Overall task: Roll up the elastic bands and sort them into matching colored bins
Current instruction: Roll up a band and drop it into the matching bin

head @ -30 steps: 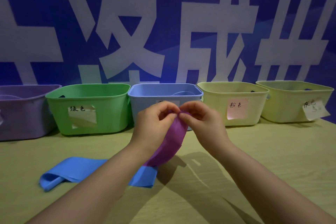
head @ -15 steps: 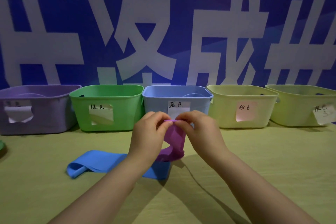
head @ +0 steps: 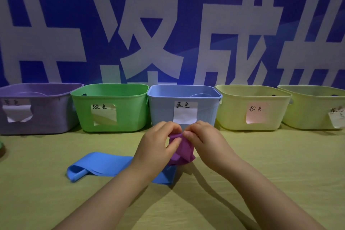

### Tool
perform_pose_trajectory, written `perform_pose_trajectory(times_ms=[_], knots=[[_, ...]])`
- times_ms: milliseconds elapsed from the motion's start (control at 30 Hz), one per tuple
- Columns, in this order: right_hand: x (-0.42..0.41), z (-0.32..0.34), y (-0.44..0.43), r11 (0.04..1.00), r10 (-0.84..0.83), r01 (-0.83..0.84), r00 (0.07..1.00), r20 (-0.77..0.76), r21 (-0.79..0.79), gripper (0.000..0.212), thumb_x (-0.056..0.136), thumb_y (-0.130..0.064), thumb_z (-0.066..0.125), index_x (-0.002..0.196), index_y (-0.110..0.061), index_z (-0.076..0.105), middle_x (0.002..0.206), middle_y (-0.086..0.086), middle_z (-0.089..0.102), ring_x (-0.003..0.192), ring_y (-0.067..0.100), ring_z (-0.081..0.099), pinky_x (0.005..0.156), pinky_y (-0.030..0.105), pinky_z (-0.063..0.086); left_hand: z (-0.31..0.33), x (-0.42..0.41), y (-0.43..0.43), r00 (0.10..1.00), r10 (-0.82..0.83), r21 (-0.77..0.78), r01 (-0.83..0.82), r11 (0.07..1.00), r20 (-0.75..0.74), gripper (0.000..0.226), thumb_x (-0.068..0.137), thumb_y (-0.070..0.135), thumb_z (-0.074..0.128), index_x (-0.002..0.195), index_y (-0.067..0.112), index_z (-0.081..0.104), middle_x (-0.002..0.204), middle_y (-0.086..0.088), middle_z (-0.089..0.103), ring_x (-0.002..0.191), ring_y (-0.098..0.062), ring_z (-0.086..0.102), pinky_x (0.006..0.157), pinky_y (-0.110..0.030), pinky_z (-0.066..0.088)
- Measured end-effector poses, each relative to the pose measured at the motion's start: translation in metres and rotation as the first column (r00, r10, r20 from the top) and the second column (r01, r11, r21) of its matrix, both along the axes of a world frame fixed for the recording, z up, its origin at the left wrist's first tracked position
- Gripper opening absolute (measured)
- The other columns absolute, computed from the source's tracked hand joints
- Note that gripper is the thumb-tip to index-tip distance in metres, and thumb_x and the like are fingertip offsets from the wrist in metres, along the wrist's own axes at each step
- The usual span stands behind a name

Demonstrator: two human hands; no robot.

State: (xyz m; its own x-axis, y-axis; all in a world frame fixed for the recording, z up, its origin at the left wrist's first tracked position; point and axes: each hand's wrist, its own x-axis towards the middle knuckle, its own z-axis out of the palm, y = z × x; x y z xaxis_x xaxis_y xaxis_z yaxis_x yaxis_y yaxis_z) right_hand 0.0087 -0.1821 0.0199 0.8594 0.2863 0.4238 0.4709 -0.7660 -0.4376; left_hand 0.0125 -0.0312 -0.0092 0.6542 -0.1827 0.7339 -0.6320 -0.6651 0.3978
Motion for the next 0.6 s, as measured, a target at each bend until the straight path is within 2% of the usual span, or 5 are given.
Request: perform_pose_trajectory(times_ms=[167,267,400,500,600], knots=[[-0.003,0.000,-0.005,0.989,0.060,-0.044,0.992,-0.109,0.143,0.022,0.094,-0.028,0.049,0.078,-0.019,0.062,0.081,0.004,0.063,0.079,0.018,0.055,0.070,0.030,0.040,-0.001,0.003,0.001,0.997,0.006,0.077,-0.012,0.997,0.072,0.022,0.082,0.033,0.047,0.082,0.018,0.062,0.076,0.007,0.059,0.074,-0.007,0.044,0.064,-0.016,0.032],[-0.002,-0.002,-0.009,0.983,0.070,-0.055,0.994,-0.080,0.175,0.015,0.089,-0.033,0.057,0.085,-0.023,0.066,0.076,-0.009,0.061,0.071,0.003,0.053,0.062,0.016,0.037,-0.001,0.004,-0.001,0.992,0.032,0.113,-0.046,0.993,0.121,0.025,0.085,0.032,0.043,0.080,0.017,0.062,0.073,0.006,0.058,0.072,-0.007,0.041,0.063,-0.017,0.030],[-0.001,-0.003,-0.011,0.983,0.080,-0.076,0.997,-0.015,0.167,0.010,0.080,-0.031,0.068,0.088,-0.025,0.067,0.081,-0.011,0.063,0.074,-0.003,0.051,0.066,0.013,0.038,0.000,0.005,-0.001,0.986,0.068,0.136,-0.089,0.987,0.153,0.028,0.087,0.031,0.041,0.079,0.015,0.063,0.070,0.005,0.059,0.071,-0.010,0.040,0.062,-0.020,0.030],[0.000,-0.002,-0.013,0.990,0.064,-0.068,0.997,0.033,0.124,0.008,0.082,-0.029,0.066,0.087,-0.023,0.068,0.084,-0.007,0.064,0.076,0.003,0.050,0.070,0.019,0.038,0.000,0.005,-0.001,0.986,0.053,0.197,-0.083,0.977,0.156,0.030,0.088,0.033,0.041,0.081,0.016,0.065,0.070,0.005,0.060,0.068,-0.010,0.043,0.061,-0.021,0.031],[0.002,-0.003,-0.014,0.992,0.067,-0.075,0.995,0.076,0.104,0.012,0.085,-0.029,0.063,0.091,-0.020,0.069,0.079,-0.013,0.054,0.078,0.002,0.045,0.068,0.012,0.033,0.003,0.002,0.000,0.993,0.004,0.164,-0.024,0.986,0.117,0.027,0.087,0.035,0.043,0.089,0.017,0.063,0.078,0.006,0.062,0.073,-0.009,0.045,0.063,-0.023,0.035]])
